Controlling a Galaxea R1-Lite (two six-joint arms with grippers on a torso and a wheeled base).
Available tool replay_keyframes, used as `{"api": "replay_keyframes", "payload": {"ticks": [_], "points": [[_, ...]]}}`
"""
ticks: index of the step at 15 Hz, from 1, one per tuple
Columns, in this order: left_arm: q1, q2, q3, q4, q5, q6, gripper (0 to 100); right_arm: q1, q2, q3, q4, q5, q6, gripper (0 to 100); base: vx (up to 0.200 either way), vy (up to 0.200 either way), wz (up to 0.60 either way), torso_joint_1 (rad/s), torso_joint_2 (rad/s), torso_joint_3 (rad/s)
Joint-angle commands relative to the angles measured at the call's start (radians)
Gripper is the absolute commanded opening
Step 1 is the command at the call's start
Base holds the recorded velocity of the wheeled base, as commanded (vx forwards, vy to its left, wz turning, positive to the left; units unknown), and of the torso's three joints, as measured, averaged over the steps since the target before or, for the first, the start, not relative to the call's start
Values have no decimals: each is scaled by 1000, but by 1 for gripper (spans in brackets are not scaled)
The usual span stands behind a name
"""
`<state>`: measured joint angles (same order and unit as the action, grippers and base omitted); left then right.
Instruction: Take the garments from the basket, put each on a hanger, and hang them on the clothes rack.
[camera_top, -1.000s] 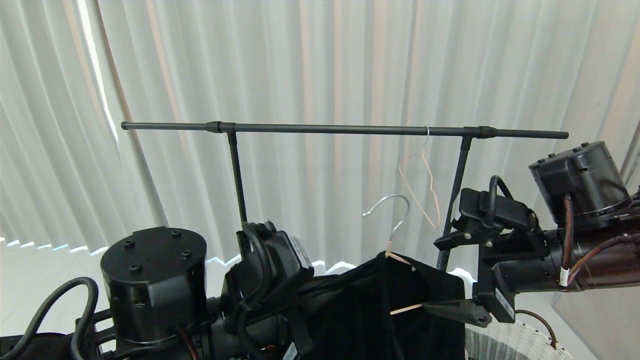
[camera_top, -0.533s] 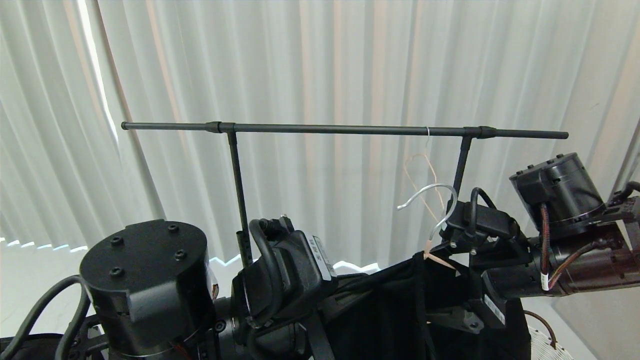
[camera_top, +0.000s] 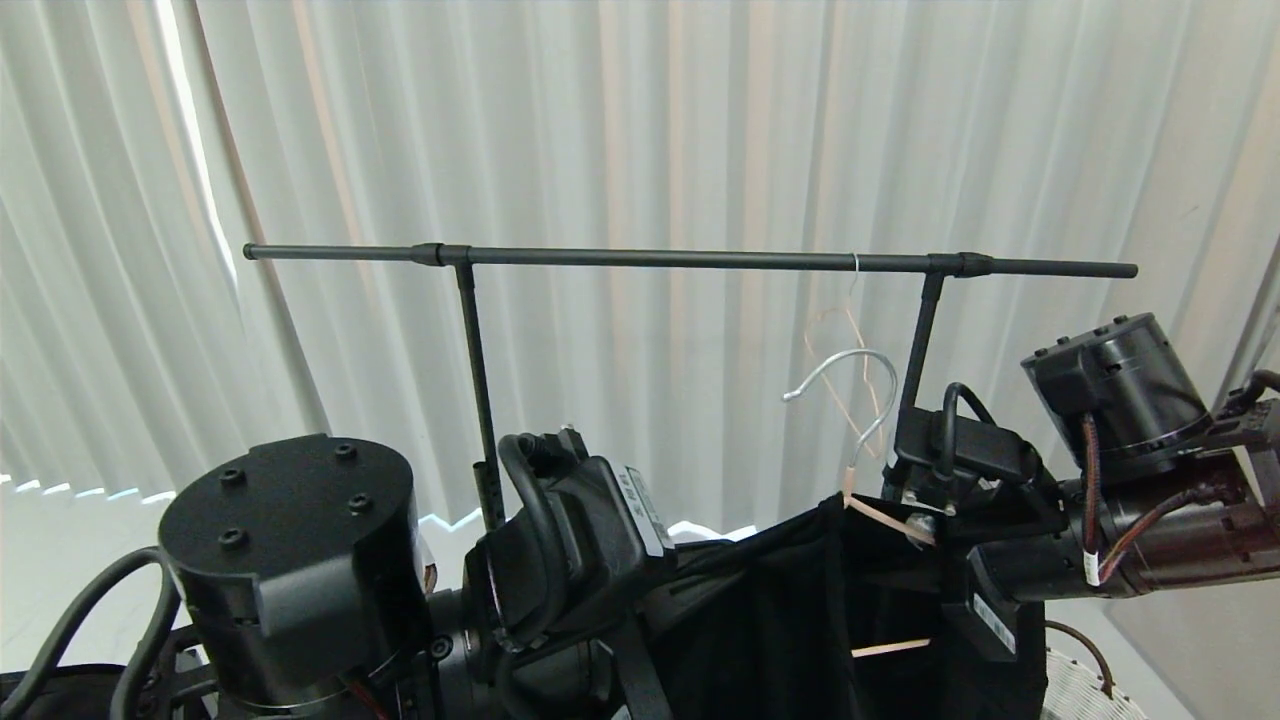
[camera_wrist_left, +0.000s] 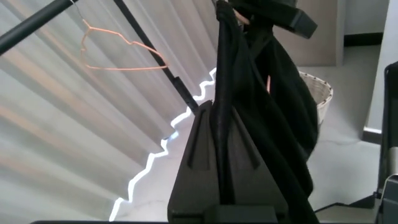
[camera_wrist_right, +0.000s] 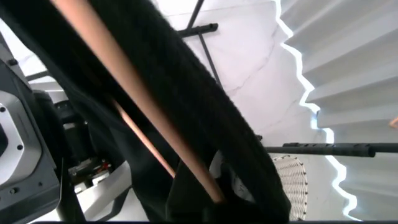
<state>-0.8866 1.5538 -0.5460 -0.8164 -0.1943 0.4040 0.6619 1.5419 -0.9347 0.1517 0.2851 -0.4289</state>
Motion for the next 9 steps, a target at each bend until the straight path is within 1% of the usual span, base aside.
{"api": "replay_keyframes", "payload": {"ticks": [1,2,4,5,6,7,9], "points": [[0,2,8,0,1,16,0,-1,-2,0,-3,0,1,0,0,0,0,0,0,0],[0,8,12,0,1,21,100,-1,-6,0,-4,2,1,0,0,0,0,0,0,0],[8,20,14,0,7,22,100,-4,-17,5,-23,2,-19,0,0,0,0,0,0,0],[20,22,14,0,32,21,100,-38,-26,14,-58,2,-73,0,0,0,0,0,0,0],[24,20,17,0,41,21,100,-53,-28,20,-73,2,-99,0,0,0,0,0,0,0],[52,17,35,0,53,18,100,-97,-37,37,-121,6,-156,0,0,0,0,0,0,0],[107,6,50,-3,53,12,100,-146,-49,71,-205,12,-194,0,0,0,0,0,0,0]]}}
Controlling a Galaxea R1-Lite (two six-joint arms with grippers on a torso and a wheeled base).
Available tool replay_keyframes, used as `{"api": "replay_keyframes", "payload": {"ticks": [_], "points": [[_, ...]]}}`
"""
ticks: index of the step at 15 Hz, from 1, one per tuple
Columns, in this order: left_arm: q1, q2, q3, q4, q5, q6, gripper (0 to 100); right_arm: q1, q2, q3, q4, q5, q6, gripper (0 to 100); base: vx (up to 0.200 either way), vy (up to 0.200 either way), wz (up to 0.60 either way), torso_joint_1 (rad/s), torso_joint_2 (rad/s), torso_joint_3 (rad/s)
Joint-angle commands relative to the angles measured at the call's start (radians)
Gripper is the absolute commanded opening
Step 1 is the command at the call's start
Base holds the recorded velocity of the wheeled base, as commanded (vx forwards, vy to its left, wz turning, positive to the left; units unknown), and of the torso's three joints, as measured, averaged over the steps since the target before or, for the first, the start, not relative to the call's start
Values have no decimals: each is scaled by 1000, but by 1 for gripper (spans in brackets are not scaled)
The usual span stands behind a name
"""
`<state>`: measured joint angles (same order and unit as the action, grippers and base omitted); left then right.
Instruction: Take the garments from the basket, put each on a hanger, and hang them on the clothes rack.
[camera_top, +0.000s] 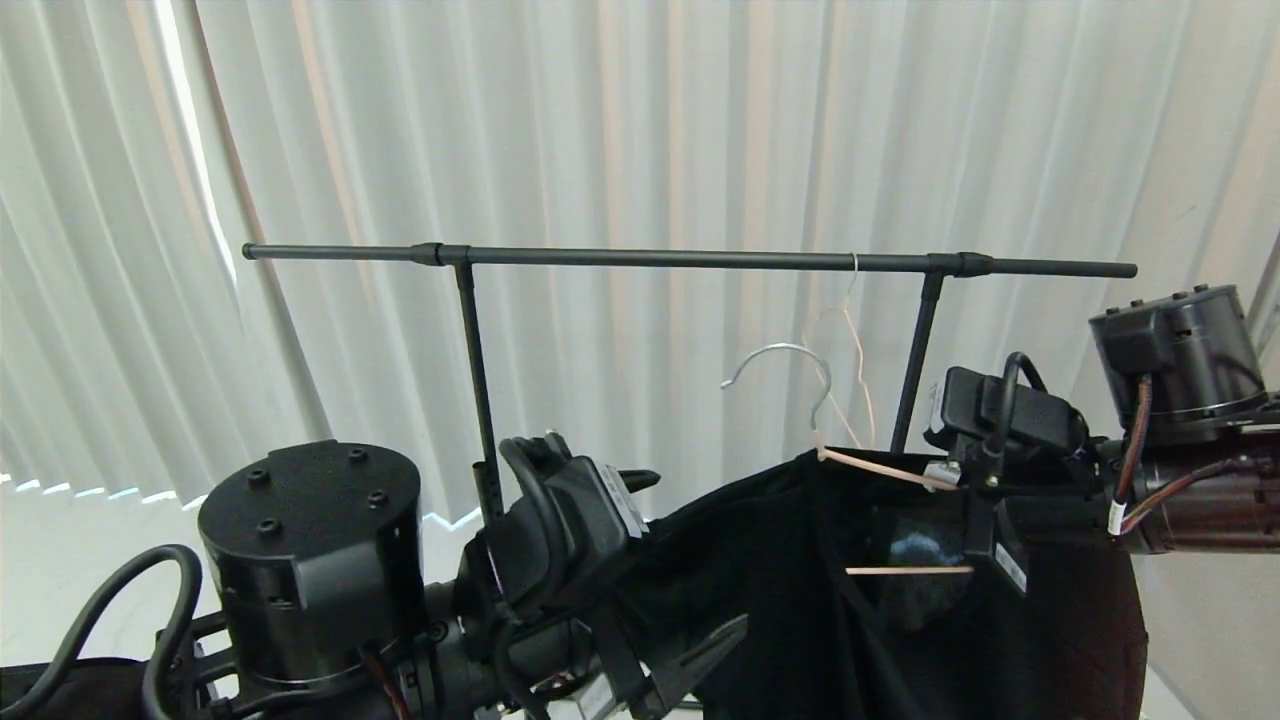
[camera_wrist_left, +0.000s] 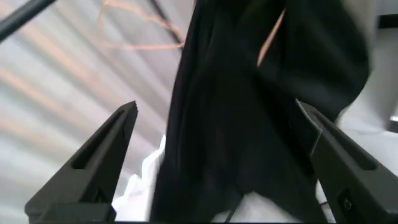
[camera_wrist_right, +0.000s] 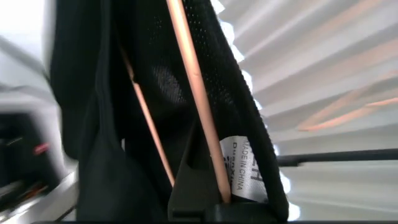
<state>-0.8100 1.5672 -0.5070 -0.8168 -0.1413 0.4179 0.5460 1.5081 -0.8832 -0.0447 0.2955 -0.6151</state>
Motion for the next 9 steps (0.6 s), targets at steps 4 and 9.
{"api": "replay_keyframes", "payload": {"ticks": [4,9], "points": [[253,8,136,-24,0,-2,100,-77,-45,50,-100,34,-18,0,0,0,0,0,0,0],[387,83,173,-28,-17,-2,100,-72,-77,50,-101,74,-60,0,0,0,0,0,0,0]]}}
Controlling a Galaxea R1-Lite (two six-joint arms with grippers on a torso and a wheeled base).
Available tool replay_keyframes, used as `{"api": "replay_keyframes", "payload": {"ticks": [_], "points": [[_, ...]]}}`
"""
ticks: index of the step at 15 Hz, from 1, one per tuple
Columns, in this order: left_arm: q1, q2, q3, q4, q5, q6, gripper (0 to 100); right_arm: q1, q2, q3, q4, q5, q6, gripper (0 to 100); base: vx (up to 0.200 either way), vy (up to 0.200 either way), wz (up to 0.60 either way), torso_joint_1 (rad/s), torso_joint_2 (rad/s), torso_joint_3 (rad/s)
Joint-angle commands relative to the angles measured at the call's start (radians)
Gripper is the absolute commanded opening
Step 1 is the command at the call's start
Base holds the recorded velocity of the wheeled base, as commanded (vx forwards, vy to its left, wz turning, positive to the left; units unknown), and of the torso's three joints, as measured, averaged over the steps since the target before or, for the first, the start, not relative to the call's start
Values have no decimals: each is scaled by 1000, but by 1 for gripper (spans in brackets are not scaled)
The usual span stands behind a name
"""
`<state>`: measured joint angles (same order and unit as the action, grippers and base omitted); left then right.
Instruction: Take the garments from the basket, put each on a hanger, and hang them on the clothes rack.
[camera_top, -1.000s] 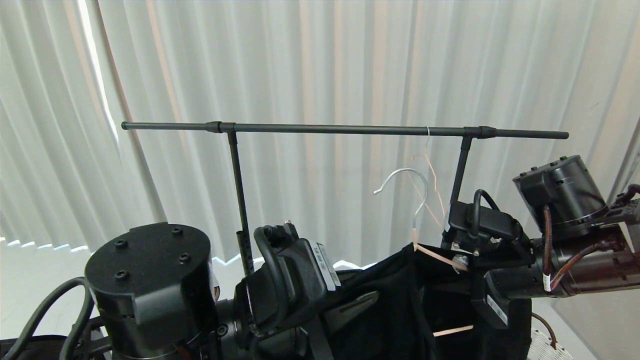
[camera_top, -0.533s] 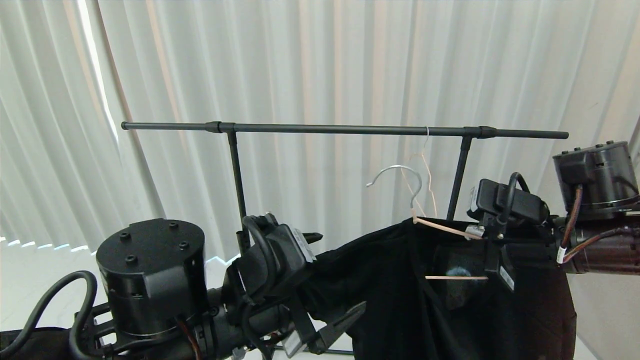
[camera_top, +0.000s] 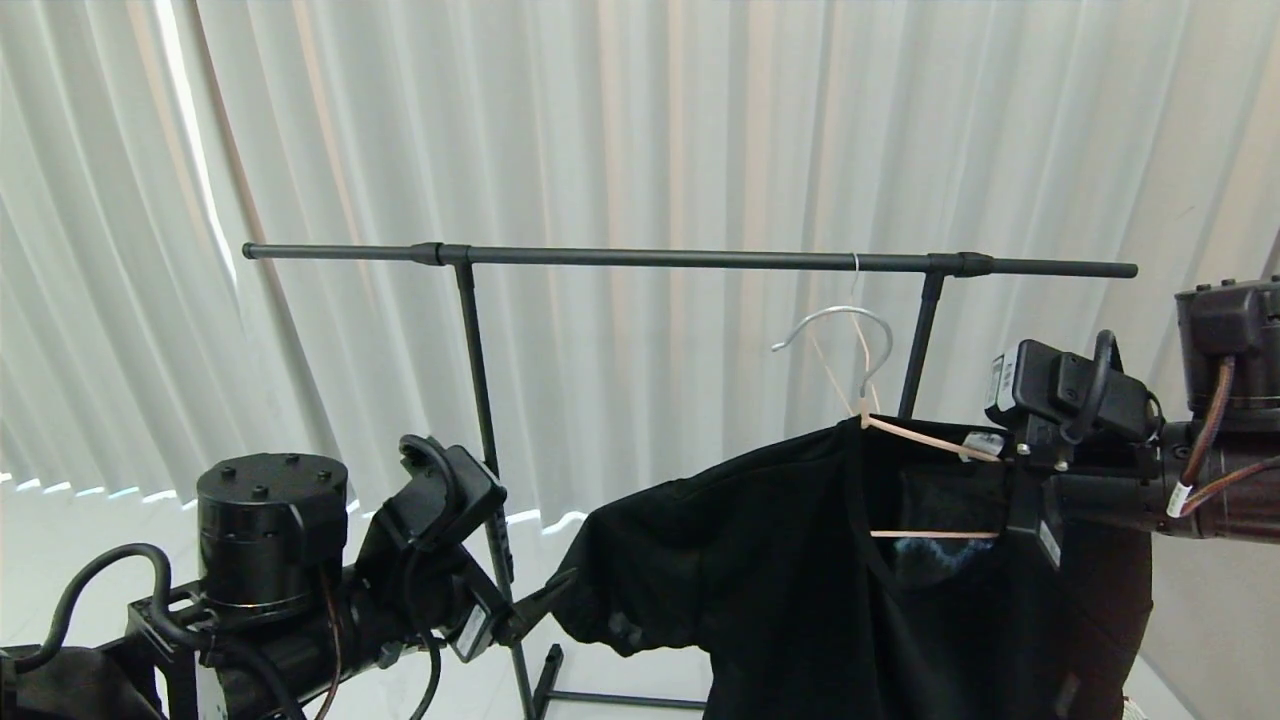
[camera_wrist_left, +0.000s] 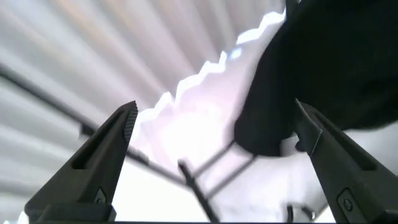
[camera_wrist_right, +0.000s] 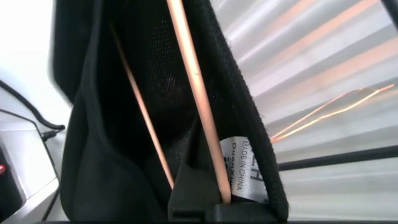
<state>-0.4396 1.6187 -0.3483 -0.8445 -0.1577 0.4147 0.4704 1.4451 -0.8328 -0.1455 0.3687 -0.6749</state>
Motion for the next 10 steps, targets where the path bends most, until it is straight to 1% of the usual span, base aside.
{"api": "replay_keyframes", "payload": {"ticks": [1,2,4,5,10], "points": [[13,40,15,-1,-22,3,100,4,-17,0,0,1,0,0,0,0,0,0,0,0],[12,55,15,-1,-37,6,100,7,-23,0,1,6,0,0,0,0,0,0,0,0],[12,73,11,-7,-37,3,100,17,-37,4,1,15,1,0,0,0,0,0,0,0],[12,73,12,-15,-39,1,0,20,-40,11,1,15,1,0,0,0,0,0,0,0],[21,75,15,-41,-42,1,0,27,-55,27,0,10,5,0,0,0,0,0,0,0]]}}
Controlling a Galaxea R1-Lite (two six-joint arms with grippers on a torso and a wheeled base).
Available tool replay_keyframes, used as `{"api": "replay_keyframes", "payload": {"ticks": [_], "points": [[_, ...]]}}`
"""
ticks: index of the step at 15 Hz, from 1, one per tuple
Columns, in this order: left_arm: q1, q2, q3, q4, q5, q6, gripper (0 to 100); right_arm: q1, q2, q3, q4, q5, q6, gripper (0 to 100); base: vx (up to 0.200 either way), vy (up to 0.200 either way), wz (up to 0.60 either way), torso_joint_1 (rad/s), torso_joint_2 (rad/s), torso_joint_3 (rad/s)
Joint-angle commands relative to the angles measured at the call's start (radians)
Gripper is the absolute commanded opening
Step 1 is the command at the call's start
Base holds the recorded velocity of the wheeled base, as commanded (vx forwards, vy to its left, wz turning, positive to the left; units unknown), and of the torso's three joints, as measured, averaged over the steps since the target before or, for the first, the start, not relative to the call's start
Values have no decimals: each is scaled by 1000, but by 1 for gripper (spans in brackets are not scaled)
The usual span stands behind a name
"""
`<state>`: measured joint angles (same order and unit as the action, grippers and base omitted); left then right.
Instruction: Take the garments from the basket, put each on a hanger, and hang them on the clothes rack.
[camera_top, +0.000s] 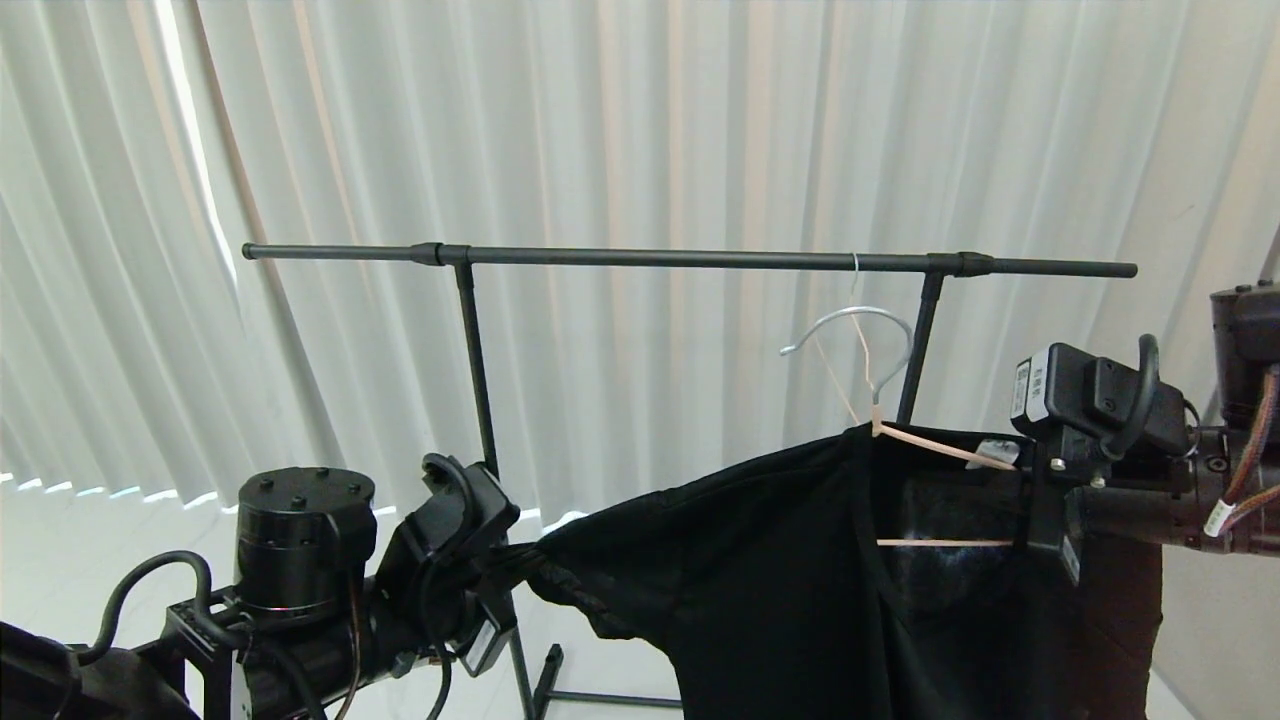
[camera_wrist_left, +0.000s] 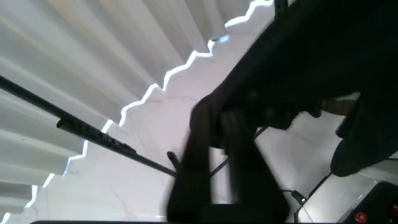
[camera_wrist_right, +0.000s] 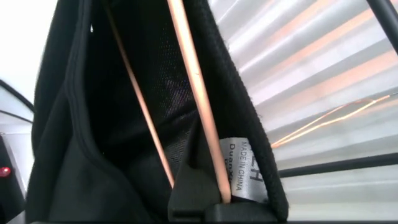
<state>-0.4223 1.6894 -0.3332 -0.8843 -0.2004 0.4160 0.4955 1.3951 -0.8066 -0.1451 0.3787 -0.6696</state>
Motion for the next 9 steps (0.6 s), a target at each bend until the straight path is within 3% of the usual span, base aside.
{"api": "replay_keyframes", "payload": {"ticks": [1,3,4,5,7,9], "points": [[22,9,2,-1,3,0,0,0,-8,1,-1,-1,1,0,0,0,0,0,0,0],[106,12,10,-1,3,3,0,-17,-18,1,-1,-3,2,0,0,0,0,0,0,0],[109,12,11,-1,3,3,0,-17,-18,1,-1,-3,2,0,0,0,0,0,0,0],[200,12,23,-2,4,7,0,-22,-19,-2,-7,-3,8,0,0,0,0,0,0,0],[255,10,37,-2,6,7,0,-22,-16,0,-33,-8,33,0,0,0,0,0,0,0],[258,3,54,-27,6,6,0,-22,-16,0,-41,-9,50,0,0,0,0,0,0,0]]}}
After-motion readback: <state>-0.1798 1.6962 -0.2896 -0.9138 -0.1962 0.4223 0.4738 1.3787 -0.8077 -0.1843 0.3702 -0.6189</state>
